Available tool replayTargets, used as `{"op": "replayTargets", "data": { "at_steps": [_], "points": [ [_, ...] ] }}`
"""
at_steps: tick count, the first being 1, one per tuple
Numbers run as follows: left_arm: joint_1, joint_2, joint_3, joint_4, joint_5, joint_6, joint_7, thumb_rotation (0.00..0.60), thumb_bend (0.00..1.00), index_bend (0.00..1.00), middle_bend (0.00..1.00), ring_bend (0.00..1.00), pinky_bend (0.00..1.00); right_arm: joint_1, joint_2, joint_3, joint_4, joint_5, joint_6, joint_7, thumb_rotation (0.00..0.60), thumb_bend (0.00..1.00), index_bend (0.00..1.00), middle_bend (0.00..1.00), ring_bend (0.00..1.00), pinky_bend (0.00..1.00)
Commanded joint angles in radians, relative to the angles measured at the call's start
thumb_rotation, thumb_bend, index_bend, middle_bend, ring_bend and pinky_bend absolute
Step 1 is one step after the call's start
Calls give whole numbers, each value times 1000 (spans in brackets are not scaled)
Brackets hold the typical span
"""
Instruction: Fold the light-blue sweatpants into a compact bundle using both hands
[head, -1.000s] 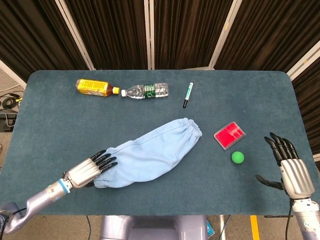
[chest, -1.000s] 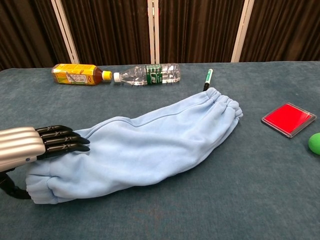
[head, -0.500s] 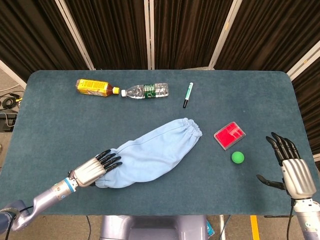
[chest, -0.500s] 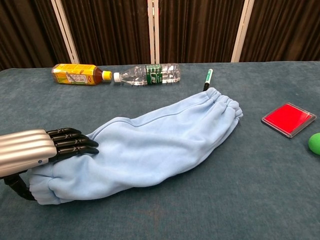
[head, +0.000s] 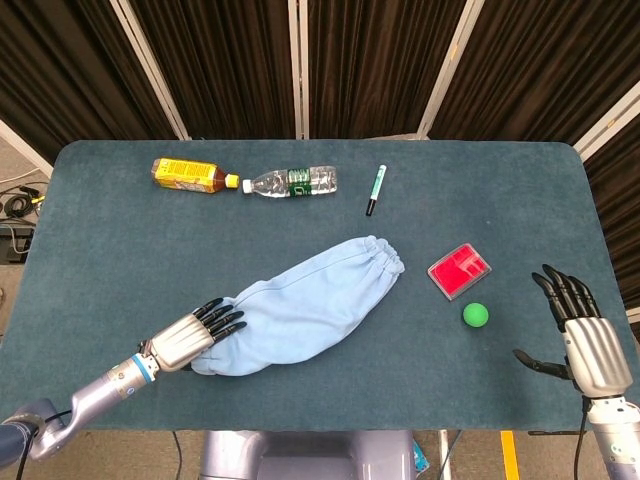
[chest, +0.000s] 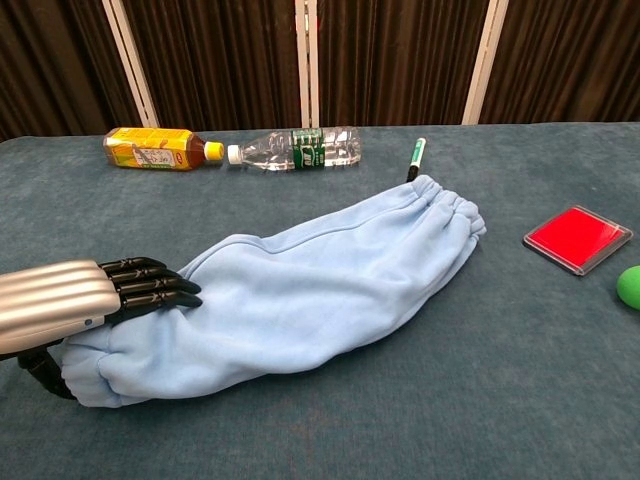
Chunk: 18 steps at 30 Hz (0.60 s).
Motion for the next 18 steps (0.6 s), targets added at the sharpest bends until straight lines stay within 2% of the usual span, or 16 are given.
{"op": "replayTargets", "data": {
  "at_steps": [1, 18],
  "points": [
    [-4, 6, -4, -9, -2, 6, 0, 600, 578, 0, 0, 0, 0, -1, 1, 1, -1, -1, 2, 2, 600, 0, 0, 0, 0, 0],
    [-35, 44, -22, -80, -22, -11, 40, 600, 582, 0, 0, 0, 0, -4, 3, 3, -4, -5, 0, -1, 600, 0, 0, 0, 0, 0]
  ]
}}
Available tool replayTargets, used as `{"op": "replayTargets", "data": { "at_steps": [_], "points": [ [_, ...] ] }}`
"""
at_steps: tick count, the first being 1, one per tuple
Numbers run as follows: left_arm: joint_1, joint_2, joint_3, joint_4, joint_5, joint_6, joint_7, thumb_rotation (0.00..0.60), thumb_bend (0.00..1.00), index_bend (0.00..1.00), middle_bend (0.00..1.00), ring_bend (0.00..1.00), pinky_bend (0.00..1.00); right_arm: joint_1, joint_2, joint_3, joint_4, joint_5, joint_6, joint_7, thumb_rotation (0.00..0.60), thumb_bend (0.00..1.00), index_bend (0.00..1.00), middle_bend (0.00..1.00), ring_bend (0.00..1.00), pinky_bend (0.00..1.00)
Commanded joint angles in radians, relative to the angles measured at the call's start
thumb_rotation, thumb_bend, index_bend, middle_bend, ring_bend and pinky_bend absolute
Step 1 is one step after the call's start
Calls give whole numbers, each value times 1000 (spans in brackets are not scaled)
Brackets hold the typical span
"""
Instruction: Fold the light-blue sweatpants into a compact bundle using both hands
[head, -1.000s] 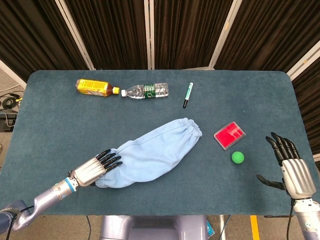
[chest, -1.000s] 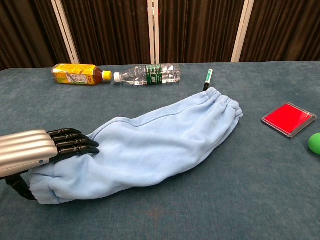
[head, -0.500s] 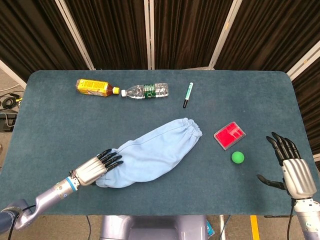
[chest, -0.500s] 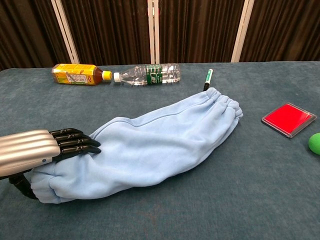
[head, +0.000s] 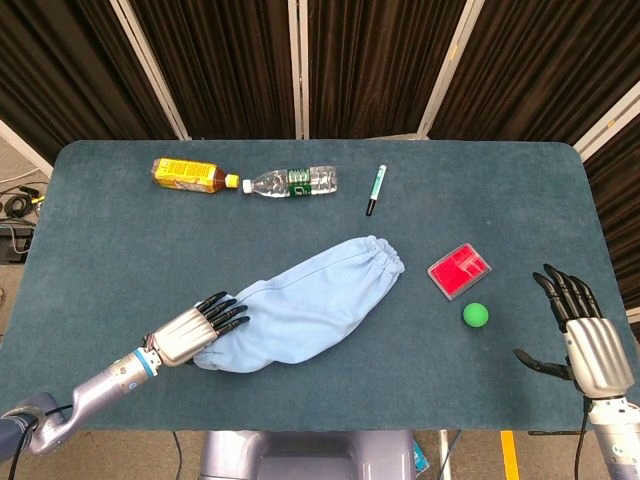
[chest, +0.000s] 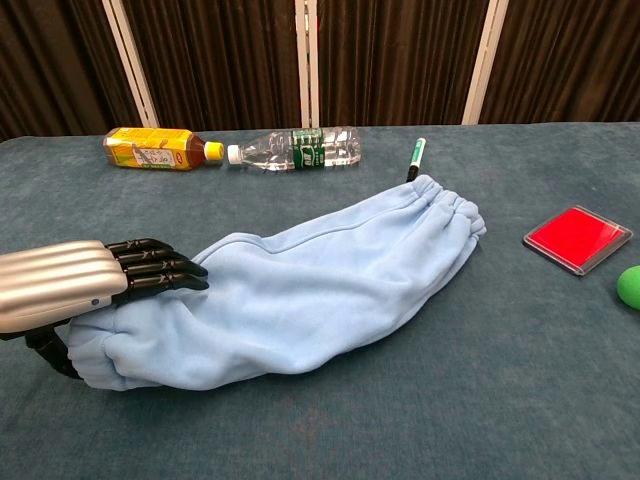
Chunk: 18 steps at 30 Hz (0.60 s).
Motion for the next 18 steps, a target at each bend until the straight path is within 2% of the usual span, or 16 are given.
{"op": "replayTargets", "data": {
  "at_steps": [1, 9, 11, 14, 16, 18],
  "points": [
    [-3, 1, -2, -4, -4, -4, 3, 600, 593, 0, 0, 0, 0, 0, 0, 0, 0, 0, -1, 0, 600, 0, 0, 0, 0, 0],
    [-6, -12, -3, 0, -11, -10, 9, 600, 620, 4, 0, 0, 3, -1, 2, 2, 0, -1, -1, 5, 600, 0, 0, 0, 0, 0],
    [-7, -17, -3, 5, -10, -6, 7, 600, 625, 62, 13, 17, 35, -2, 2, 2, 0, -2, 0, 6, 600, 0, 0, 0, 0, 0],
    [-9, -24, -8, 11, -9, 3, 9, 600, 653, 325, 191, 190, 181, -2, 3, 3, 1, -3, 0, 7, 600, 0, 0, 0, 0, 0],
    [-7, -32, -14, 19, -7, 21, 13, 600, 691, 554, 397, 377, 321, -2, 3, 4, 1, -2, 0, 8, 600, 0, 0, 0, 0, 0],
    [-2, -44, -22, 36, -3, 46, 28, 600, 747, 690, 541, 520, 444, -3, 3, 4, 1, -3, 0, 10, 600, 0, 0, 0, 0, 0]
  ]
}}
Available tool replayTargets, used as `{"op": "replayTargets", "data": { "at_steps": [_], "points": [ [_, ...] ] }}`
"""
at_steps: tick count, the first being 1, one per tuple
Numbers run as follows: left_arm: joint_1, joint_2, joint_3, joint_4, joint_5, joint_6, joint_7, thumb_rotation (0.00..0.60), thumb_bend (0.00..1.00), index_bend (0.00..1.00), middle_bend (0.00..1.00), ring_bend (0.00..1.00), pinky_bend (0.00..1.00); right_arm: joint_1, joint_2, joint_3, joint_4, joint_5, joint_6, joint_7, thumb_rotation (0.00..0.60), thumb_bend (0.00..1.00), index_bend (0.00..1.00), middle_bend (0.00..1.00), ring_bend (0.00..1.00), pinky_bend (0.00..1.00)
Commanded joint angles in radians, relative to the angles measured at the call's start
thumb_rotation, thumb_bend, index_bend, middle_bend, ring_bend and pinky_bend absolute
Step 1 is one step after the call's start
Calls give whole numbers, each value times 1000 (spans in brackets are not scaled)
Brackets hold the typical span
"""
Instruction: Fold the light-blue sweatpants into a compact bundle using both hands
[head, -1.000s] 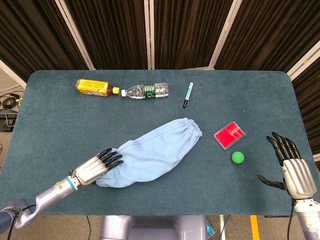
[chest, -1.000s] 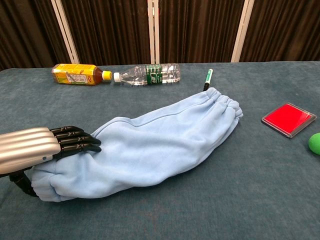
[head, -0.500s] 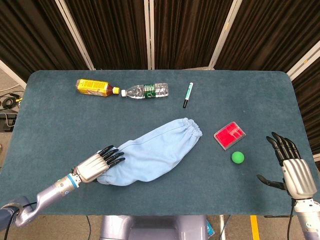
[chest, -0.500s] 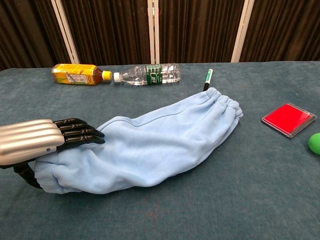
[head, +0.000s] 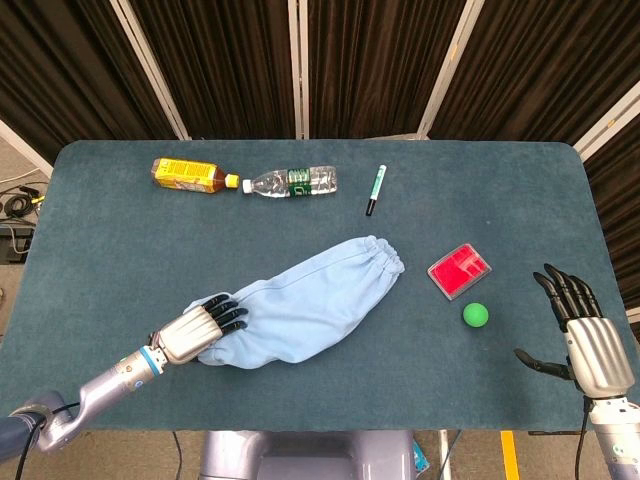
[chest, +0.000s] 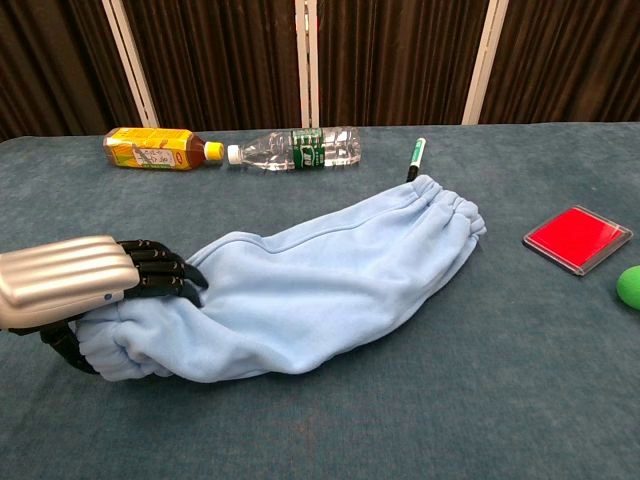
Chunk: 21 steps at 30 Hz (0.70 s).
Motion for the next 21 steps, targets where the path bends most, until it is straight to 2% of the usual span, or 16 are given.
{"op": "replayTargets", "data": {
  "at_steps": [1, 2, 5, 13, 21],
  "points": [
    [7, -17, -11, 20, 4, 30, 16, 600, 782, 743, 606, 590, 511, 0, 0, 0, 0, 0, 0, 1, 600, 0, 0, 0, 0, 0],
    [8, -21, -11, 23, 5, 36, 15, 600, 807, 777, 654, 636, 558, 0, 0, 1, 0, 0, 0, 1, 600, 0, 0, 0, 0, 0],
    [9, -23, -12, 25, 5, 42, 13, 600, 838, 793, 709, 684, 620, 0, 0, 1, 0, -1, 0, 0, 600, 0, 0, 0, 0, 0],
    [7, -5, -11, -1, -6, 37, 6, 600, 871, 796, 727, 707, 677, -2, -1, 0, -1, -4, 1, -3, 600, 0, 0, 0, 0, 0],
    [4, 27, 2, -21, 3, 45, 2, 600, 877, 805, 728, 708, 677, -1, -2, 0, -3, -4, -3, -8, 600, 0, 0, 0, 0, 0]
  ]
}}
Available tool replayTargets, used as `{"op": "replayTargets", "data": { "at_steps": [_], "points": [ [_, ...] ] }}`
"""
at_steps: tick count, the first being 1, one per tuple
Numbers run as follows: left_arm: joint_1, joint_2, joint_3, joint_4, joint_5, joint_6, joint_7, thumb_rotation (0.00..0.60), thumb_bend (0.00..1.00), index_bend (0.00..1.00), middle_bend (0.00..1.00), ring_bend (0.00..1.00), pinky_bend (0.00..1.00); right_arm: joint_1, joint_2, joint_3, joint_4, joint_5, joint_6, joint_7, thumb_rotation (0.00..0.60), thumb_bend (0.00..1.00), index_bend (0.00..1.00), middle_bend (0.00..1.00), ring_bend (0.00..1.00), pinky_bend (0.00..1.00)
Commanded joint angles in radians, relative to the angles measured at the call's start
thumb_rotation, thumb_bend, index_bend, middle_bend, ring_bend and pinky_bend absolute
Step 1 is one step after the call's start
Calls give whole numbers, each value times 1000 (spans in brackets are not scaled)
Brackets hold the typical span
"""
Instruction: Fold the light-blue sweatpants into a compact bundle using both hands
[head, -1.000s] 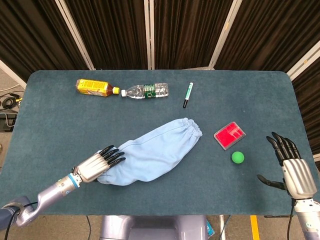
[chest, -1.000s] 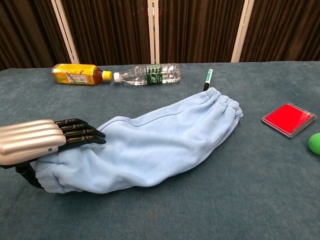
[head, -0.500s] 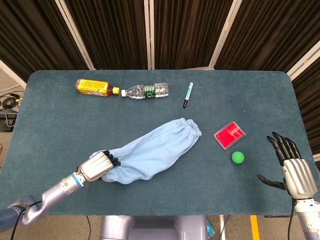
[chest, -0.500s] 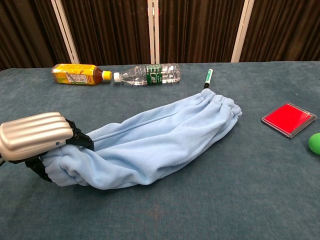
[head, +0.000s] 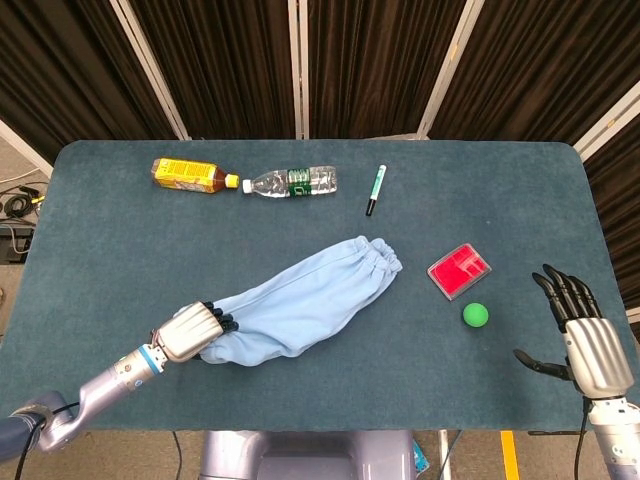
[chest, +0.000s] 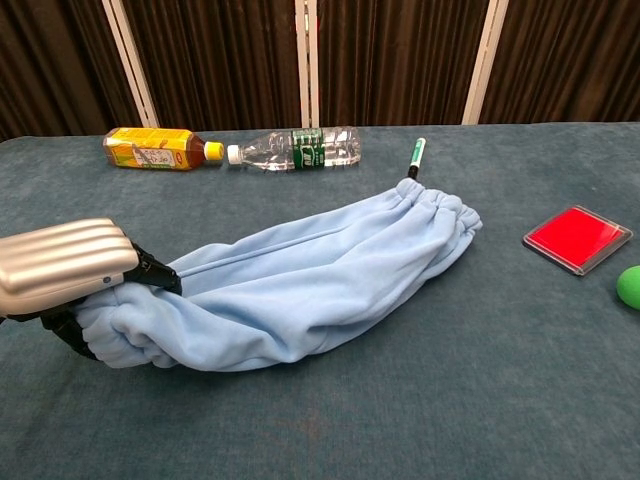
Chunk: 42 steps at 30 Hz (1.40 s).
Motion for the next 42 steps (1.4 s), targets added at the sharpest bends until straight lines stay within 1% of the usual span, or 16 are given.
{"op": "replayTargets", "data": {
  "at_steps": [1, 6, 8, 11, 13, 17, 25, 28, 29, 32, 35, 37, 38, 40, 41, 42],
  "points": [
    [-1, 20, 11, -15, 8, 1, 2, 600, 877, 806, 728, 708, 677, 0, 0, 0, 0, 0, -1, -1, 600, 0, 0, 0, 0, 0],
    [5, 88, 53, -55, 41, 12, 19, 600, 878, 813, 728, 708, 677, 0, 1, 0, -1, 0, -3, 0, 600, 0, 0, 0, 0, 0],
    [13, 132, 79, -73, 63, 30, 34, 600, 882, 817, 728, 708, 677, 0, 1, -1, -1, 0, -3, 1, 600, 0, 0, 0, 0, 0],
    [44, 227, 135, -97, 111, 90, 62, 600, 894, 820, 728, 708, 677, -1, 1, -2, -4, -6, -1, -2, 600, 0, 0, 0, 0, 0],
    [63, 268, 164, -103, 130, 114, 66, 600, 897, 822, 728, 708, 677, -2, 1, -3, -6, -9, 2, -6, 600, 0, 0, 0, 0, 0],
    [101, 314, 202, -95, 152, 155, 55, 600, 901, 823, 728, 708, 677, -3, 1, -4, -11, -14, 5, -13, 600, 0, 0, 0, 0, 0],
    [170, 340, 239, -30, 181, 233, 20, 600, 914, 829, 728, 708, 677, -6, 2, -6, -18, -22, 11, -19, 600, 0, 0, 0, 0, 0],
    [176, 345, 223, -36, 184, 267, 2, 600, 917, 831, 728, 708, 677, -8, 3, -6, -20, -22, 13, -17, 600, 0, 0, 0, 0, 0],
    [167, 348, 207, -56, 182, 271, 0, 600, 919, 832, 728, 708, 677, -8, 4, -6, -20, -22, 14, -16, 600, 0, 0, 0, 0, 0],
    [132, 364, 178, -133, 163, 224, 5, 600, 924, 834, 728, 711, 683, -8, 5, -4, -20, -20, 13, -16, 600, 0, 0, 0, 0, 0],
    [82, 388, 136, -250, 129, 148, 26, 600, 936, 839, 728, 713, 685, -7, 4, -3, -18, -16, 10, -16, 600, 0, 0, 0, 0, 0],
    [40, 400, 94, -337, 99, 84, 61, 600, 940, 842, 728, 713, 685, -6, 3, -2, -16, -13, 7, -16, 600, 0, 0, 0, 0, 0],
    [10, 400, 61, -387, 74, 36, 82, 600, 941, 842, 728, 713, 685, -5, 3, -2, -15, -11, 6, -17, 600, 0, 0, 0, 0, 0],
    [-21, 400, 25, -438, 38, -26, 119, 600, 941, 843, 728, 712, 685, -5, 3, -2, -14, -11, 6, -17, 600, 0, 0, 0, 0, 0],
    [-43, 394, -3, -460, 13, -65, 144, 600, 941, 844, 728, 712, 685, -5, 3, -1, -14, -10, 6, -17, 600, 0, 0, 0, 0, 0],
    [-48, 393, -12, -468, 2, -81, 154, 600, 941, 844, 728, 712, 685, -5, 3, -1, -14, -9, 6, -17, 600, 0, 0, 0, 0, 0]
  ]
}}
